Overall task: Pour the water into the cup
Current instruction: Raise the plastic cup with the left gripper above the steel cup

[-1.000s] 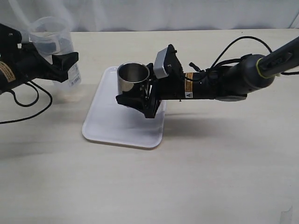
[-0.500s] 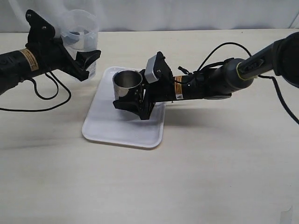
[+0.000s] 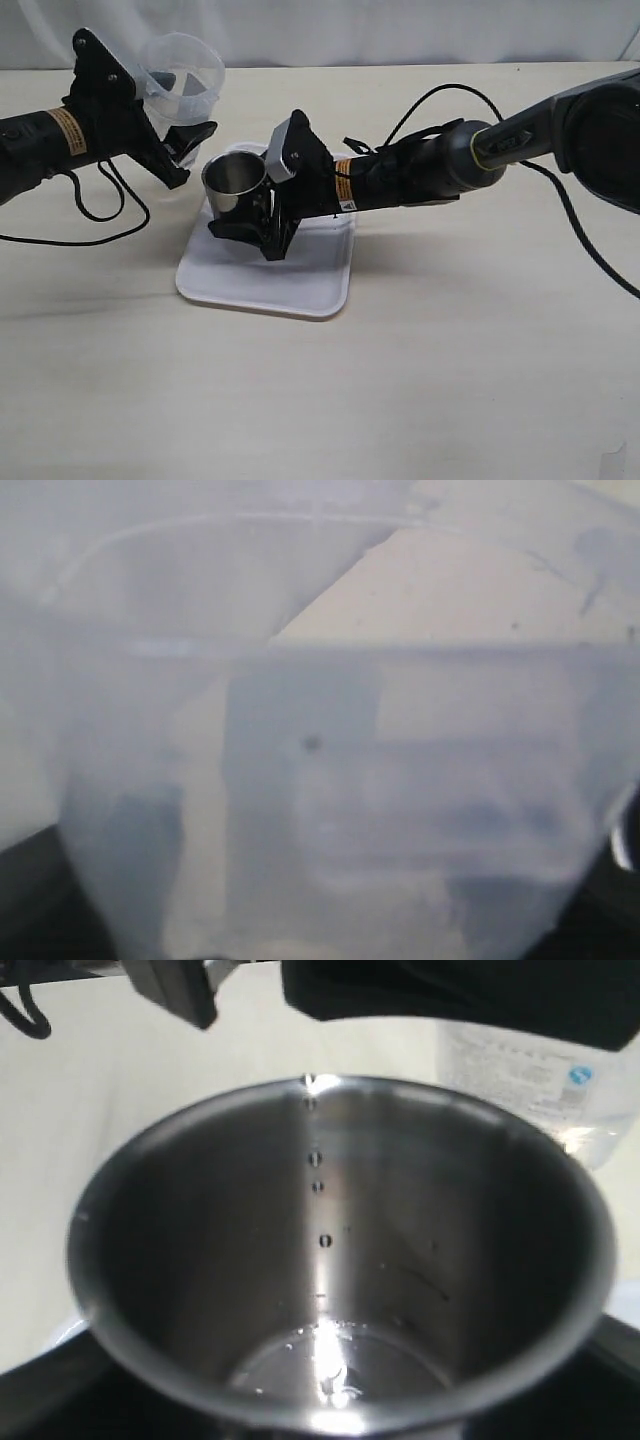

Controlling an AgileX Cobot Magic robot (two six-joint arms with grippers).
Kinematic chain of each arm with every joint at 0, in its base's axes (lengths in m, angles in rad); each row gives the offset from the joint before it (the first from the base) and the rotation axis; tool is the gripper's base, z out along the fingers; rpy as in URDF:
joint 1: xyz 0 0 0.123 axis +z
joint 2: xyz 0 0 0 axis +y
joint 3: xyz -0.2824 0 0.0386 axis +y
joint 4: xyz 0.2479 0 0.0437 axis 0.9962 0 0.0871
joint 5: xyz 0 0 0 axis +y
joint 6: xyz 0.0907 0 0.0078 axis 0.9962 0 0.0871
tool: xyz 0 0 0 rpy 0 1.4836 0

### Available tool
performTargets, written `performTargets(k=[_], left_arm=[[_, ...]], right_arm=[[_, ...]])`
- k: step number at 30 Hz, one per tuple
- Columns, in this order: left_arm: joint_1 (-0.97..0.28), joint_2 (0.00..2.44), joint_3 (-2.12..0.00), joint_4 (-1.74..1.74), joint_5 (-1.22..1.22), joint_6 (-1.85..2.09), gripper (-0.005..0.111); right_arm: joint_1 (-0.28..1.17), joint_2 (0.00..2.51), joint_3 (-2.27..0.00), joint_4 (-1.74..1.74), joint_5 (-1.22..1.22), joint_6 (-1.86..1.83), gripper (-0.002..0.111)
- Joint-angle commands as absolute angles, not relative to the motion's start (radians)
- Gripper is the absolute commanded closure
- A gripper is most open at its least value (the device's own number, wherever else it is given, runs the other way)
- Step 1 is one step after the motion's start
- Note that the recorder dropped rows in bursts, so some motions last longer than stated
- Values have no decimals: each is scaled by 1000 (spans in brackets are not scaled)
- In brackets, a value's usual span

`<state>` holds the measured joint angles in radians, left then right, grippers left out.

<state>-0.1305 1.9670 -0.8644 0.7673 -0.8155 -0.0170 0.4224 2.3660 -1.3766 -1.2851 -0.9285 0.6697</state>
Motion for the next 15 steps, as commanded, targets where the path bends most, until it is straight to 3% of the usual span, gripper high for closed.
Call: performTargets(k=[1, 15], left_arm=[[-136, 1963, -873, 771, -848, 43, 107], [-136, 1963, -873, 771, -848, 229, 107]], right_arm=[[422, 2360, -1384, -1190, -909, 640, 104], [422, 2360, -1384, -1190, -910, 587, 104]])
